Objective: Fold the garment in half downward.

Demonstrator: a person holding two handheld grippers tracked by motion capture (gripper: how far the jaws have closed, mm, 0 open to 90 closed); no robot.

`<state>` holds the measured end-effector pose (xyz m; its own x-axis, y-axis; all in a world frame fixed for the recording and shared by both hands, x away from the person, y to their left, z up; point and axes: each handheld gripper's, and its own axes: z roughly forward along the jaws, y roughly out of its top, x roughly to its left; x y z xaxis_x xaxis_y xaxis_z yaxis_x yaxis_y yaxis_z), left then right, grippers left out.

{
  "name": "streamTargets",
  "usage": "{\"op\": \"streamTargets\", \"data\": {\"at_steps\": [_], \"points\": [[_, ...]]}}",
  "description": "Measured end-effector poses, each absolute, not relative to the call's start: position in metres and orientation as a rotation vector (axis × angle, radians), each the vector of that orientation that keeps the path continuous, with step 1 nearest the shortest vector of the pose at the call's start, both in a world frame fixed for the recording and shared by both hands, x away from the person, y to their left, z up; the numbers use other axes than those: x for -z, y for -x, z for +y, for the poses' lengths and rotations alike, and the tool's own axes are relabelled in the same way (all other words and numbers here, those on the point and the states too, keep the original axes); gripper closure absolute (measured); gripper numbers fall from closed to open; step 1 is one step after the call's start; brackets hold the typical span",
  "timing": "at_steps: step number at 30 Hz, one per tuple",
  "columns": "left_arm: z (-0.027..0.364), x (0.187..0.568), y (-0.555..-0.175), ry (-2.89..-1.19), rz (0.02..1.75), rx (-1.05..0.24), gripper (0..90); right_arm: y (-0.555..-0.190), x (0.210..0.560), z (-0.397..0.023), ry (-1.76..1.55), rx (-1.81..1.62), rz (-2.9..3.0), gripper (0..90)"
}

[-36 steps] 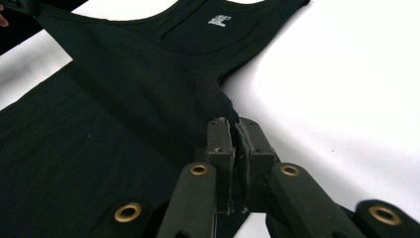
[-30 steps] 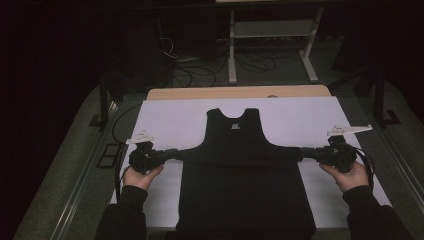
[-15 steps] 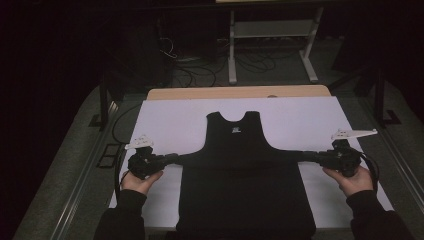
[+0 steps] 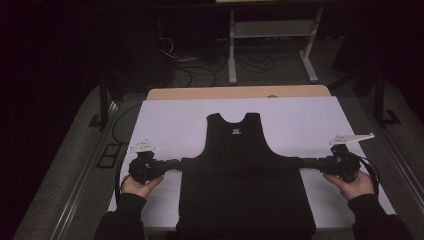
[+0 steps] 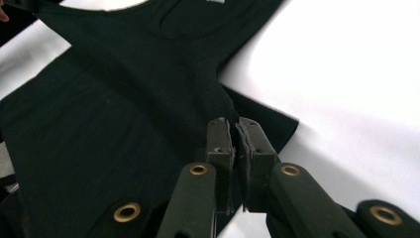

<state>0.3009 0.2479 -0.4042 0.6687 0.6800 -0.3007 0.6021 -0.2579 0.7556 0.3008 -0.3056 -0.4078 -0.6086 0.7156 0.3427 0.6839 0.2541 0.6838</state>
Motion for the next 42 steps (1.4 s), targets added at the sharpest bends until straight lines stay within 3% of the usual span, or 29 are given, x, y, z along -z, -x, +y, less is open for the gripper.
{"op": "streamTargets", "data": {"at_steps": [36, 42], "points": [[0.246, 0.428, -0.296, -2.07, 1.043, 0.019, 86.1, -0.29, 0.433, -0.303, -1.49, -1.173, 2.613, 83.2], [0.243, 0.43, -0.295, -2.1, 1.022, -0.027, 80.2, -0.291, 0.433, -0.303, -1.492, -1.17, 2.623, 77.3]]}}
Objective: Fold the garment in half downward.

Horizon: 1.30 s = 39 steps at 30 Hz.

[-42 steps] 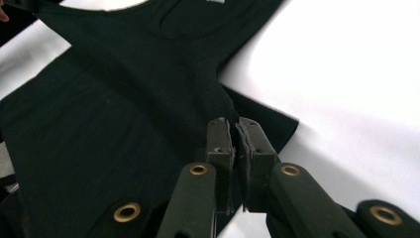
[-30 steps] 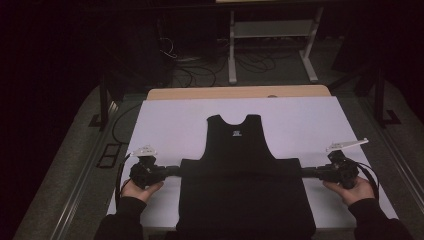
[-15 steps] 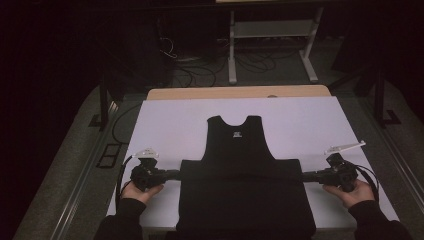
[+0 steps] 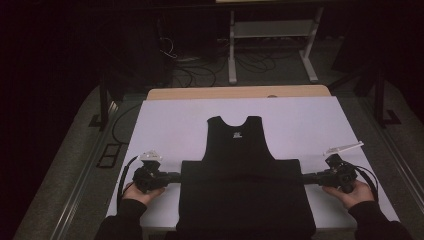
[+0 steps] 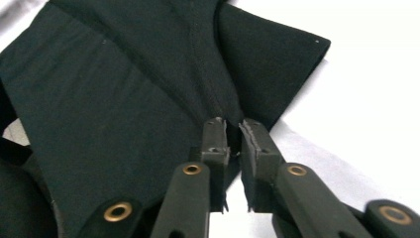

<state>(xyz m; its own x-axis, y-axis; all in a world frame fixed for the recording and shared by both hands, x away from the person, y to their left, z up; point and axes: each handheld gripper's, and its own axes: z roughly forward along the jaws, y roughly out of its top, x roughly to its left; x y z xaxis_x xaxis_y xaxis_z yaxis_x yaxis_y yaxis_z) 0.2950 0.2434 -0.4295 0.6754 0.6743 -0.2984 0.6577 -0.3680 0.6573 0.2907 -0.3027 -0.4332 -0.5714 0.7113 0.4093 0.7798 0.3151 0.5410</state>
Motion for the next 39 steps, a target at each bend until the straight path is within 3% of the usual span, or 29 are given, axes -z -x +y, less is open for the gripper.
{"op": "streamTargets", "data": {"at_steps": [9, 11, 22, 30, 39], "points": [[0.246, 0.427, -0.296, -2.047, 1.044, -0.008, 54.9, -0.287, 0.429, -0.303, 1.468, 1.137, -2.564, 52.7], [0.247, 0.425, -0.296, -2.027, 1.054, -0.021, 44.9, -0.287, 0.429, -0.303, 1.477, 1.144, -2.569, 43.5], [0.251, 0.419, -0.299, -1.979, 1.0, -0.036, 13.4, -0.292, 0.423, -0.306, 1.502, 1.254, -2.562, 16.0], [0.251, 0.421, -0.305, -1.976, 0.98, -0.044, 0.9, -0.3, 0.421, -0.3, 1.462, 1.276, -2.588, 0.0], [0.252, 0.421, -0.315, -1.966, 0.968, -0.084, 0.0, -0.31, 0.415, -0.297, 1.479, 1.326, -2.599, 0.0]]}}
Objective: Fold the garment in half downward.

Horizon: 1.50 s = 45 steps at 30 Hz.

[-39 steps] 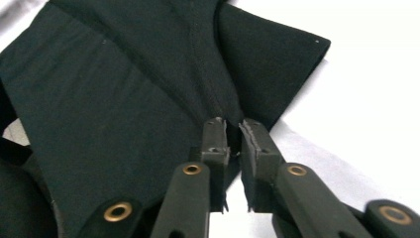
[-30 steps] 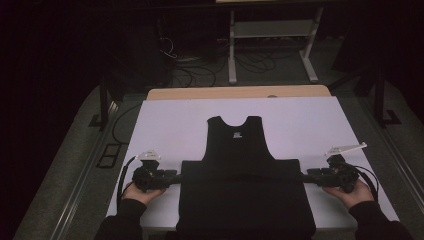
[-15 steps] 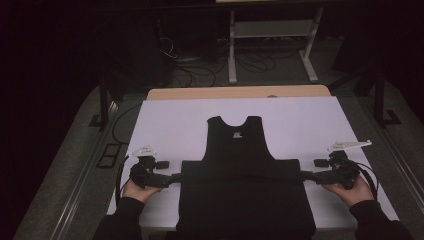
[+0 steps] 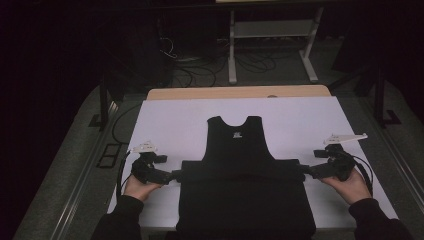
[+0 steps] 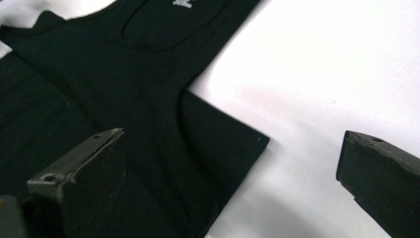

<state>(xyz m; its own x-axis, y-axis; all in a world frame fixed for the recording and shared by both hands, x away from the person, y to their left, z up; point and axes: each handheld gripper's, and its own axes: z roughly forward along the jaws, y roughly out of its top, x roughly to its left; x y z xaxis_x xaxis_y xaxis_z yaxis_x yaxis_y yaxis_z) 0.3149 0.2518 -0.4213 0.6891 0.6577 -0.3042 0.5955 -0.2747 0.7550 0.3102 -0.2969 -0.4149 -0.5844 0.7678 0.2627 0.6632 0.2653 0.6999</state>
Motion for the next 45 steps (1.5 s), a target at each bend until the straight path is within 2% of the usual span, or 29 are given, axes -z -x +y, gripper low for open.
{"op": "streamTargets", "data": {"at_steps": [12, 19, 45], "points": [[0.253, 0.411, -0.321, -1.911, 0.957, -0.112, 0.0, -0.325, 0.408, -0.291, -1.319, -1.23, 2.392, 0.0], [0.247, 0.406, -0.325, -1.96, 0.945, -0.175, 0.0, -0.335, 0.401, -0.292, -1.319, -1.252, 2.372, 0.0], [0.233, 0.369, -0.365, -1.988, 0.86, -0.154, 0.0, -0.372, 0.366, -0.285, -1.245, -1.258, 2.378, 0.0]]}}
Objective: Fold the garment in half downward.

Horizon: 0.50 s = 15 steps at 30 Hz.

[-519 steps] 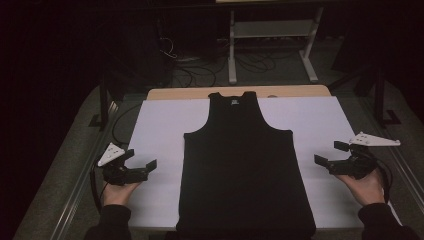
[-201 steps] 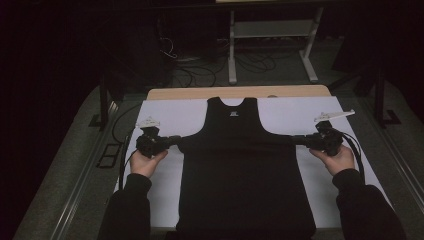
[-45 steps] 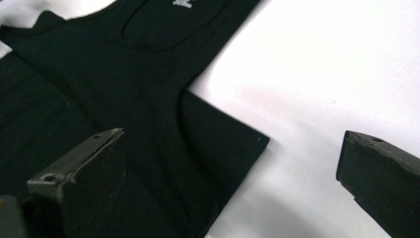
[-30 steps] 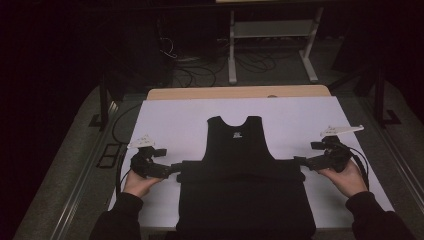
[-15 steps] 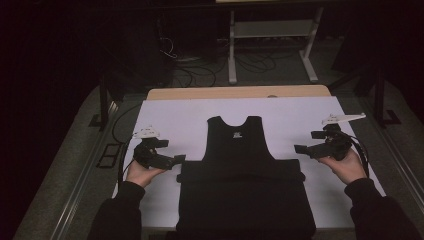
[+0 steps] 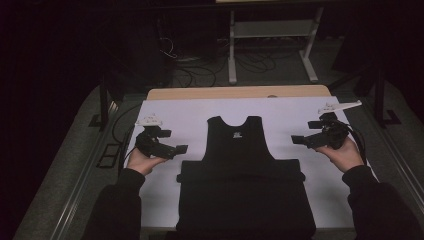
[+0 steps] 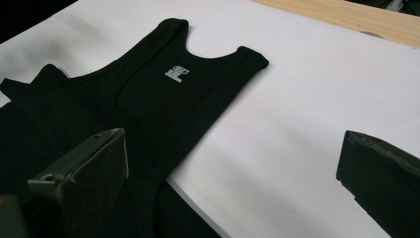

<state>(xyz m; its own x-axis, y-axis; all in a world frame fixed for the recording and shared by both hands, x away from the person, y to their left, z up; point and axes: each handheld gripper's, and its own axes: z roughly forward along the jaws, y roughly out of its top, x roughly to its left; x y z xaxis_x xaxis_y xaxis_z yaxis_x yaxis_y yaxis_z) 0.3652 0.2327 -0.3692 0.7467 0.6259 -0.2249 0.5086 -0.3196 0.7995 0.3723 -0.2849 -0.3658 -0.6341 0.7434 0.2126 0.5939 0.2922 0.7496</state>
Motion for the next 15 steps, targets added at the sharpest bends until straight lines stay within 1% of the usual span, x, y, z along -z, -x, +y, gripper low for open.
{"op": "streamTargets", "data": {"at_steps": [15], "points": [[0.225, 0.355, -0.389, -2.016, 0.831, -0.146, 0.0, -0.394, 0.357, -0.274, -1.209, -1.245, 2.4, 0.0]]}}
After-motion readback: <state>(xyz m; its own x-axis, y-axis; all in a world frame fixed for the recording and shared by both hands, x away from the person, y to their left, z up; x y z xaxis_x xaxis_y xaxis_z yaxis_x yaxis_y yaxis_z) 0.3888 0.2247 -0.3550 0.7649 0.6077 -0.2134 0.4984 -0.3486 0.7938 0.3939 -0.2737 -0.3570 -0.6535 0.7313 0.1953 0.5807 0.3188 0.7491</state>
